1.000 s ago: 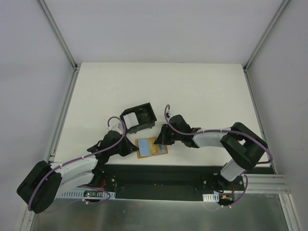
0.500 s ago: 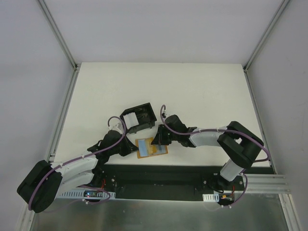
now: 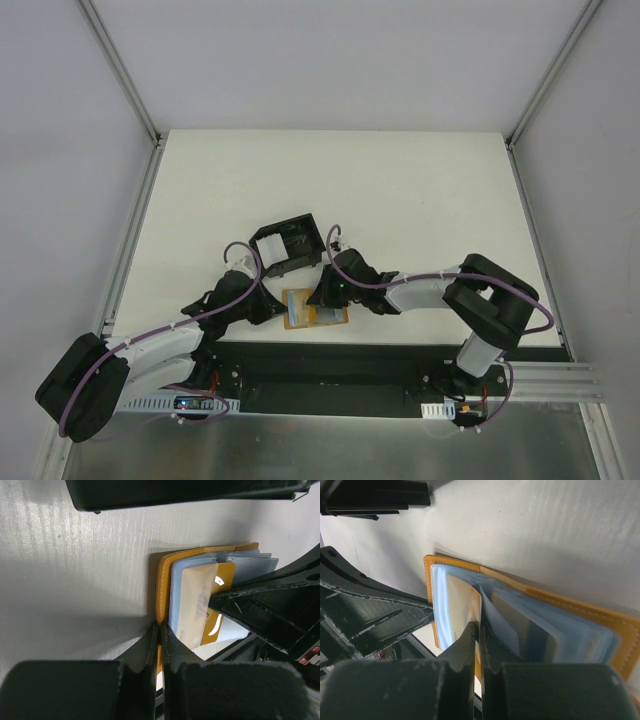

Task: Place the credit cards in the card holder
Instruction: Insert the credit card into the card holder.

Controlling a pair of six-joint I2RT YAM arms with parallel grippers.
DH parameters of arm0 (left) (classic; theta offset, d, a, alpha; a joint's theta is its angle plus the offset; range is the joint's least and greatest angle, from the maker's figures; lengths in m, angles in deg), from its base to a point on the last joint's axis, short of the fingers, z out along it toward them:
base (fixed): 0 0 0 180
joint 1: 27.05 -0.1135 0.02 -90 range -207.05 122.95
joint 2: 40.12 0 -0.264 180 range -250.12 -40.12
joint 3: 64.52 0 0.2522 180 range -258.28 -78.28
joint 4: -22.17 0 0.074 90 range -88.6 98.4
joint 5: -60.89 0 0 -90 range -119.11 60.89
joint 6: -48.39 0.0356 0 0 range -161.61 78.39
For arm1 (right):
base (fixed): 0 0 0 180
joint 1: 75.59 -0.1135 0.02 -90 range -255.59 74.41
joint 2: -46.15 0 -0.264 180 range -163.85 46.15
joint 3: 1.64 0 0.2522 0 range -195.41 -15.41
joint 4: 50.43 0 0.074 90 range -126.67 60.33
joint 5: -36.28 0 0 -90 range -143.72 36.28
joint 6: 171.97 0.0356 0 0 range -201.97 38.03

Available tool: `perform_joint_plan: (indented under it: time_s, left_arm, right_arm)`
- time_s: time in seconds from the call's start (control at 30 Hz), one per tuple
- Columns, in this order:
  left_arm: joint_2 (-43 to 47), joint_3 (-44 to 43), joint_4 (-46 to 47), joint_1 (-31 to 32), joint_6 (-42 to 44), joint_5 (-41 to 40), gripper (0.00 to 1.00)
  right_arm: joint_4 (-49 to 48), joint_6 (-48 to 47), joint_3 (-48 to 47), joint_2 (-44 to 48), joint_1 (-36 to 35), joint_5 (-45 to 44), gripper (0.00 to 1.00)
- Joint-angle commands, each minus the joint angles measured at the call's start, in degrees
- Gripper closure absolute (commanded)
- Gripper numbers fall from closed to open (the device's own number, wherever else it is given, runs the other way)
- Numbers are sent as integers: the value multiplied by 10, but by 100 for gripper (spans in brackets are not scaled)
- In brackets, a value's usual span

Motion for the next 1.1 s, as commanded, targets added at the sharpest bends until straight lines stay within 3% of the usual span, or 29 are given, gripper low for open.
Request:
perform_joint_plan:
  time_s: [0.0, 0.33, 0.57, 1.07]
  left_arm:
    - [-13, 21, -82, -5, 8, -27, 100]
    - [-1, 32, -82, -5, 7, -29, 100]
    - [-5, 28, -83, -5, 11, -29, 100]
    - [-1, 29, -82, -5, 10, -26, 100]
  right_arm:
    - [7, 37, -16, -35, -36, -21, 95]
    - [100, -21, 3, 64, -16, -79, 64]
    - [93, -29, -24, 28, -21, -23, 60]
    - [92, -44, -89, -13, -38, 7, 59]
